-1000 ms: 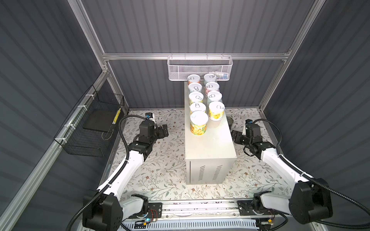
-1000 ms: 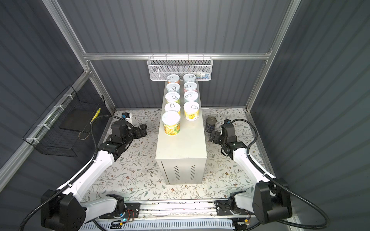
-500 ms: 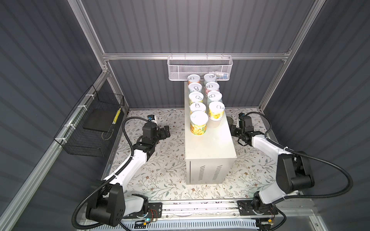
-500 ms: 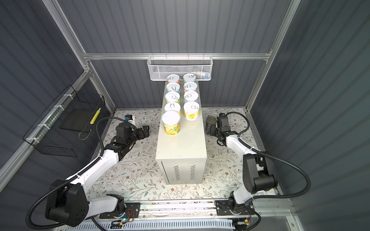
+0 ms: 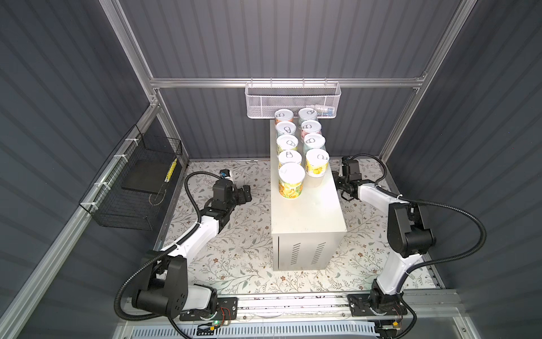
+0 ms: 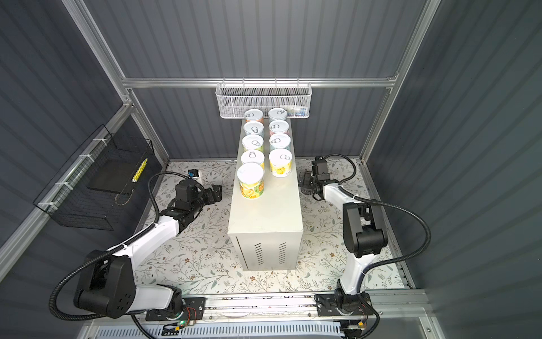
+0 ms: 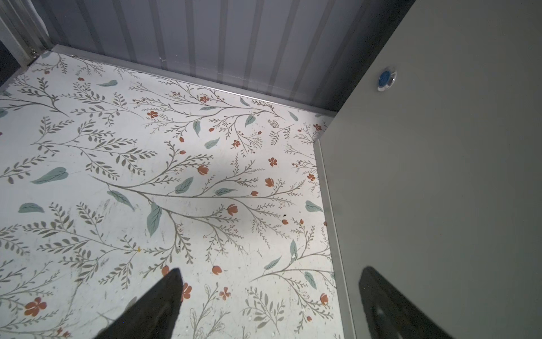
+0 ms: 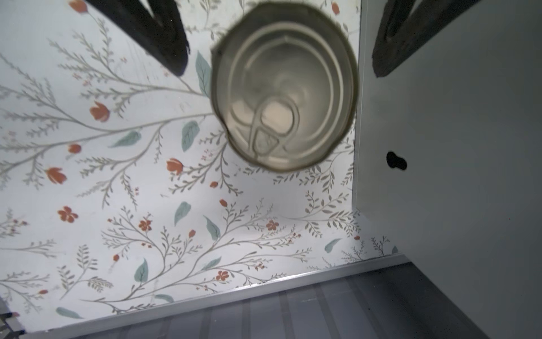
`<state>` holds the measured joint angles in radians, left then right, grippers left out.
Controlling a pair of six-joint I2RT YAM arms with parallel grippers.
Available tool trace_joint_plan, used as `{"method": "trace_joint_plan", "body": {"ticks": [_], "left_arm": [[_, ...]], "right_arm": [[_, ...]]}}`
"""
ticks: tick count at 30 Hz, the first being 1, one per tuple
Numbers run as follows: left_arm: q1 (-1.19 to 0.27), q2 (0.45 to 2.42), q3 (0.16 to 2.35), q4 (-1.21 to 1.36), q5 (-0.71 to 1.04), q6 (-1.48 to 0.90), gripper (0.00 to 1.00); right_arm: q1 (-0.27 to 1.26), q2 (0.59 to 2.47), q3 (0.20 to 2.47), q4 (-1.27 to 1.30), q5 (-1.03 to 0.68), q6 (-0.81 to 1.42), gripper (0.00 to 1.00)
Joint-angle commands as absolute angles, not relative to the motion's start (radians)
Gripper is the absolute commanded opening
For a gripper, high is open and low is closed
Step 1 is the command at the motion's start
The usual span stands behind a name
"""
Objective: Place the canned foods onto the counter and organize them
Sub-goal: 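Lower the right gripper and close it on the dark-blue can, then lift the dark-blue can with the right gripper up beside the cabinet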
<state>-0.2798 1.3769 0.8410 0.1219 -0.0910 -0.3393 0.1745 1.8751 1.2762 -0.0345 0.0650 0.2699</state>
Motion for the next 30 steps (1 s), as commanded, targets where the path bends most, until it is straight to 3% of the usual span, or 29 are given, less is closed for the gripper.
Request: {"method": "trace_joint_plan", "body": {"ticks": [1,11,30], "left_arm": [[-0.273,1.392,0.853,0.156,-0.074,-0.346,0.95],[-0.273,1.462,0.859,0.191,-0.06,-0.354,0.95],[-0.272,1.499,0.916,0.13,-0.08,-0.305,0.95]], "right_arm": [[0.17,1.911,1.289,-0.046,0.085,0.304,0.99],[0.173,2.022,1.371,-0.042,0.11,0.413,0.99],[0.186,2.119,1.54,-0.214,0.151,0.417,0.98]]}}
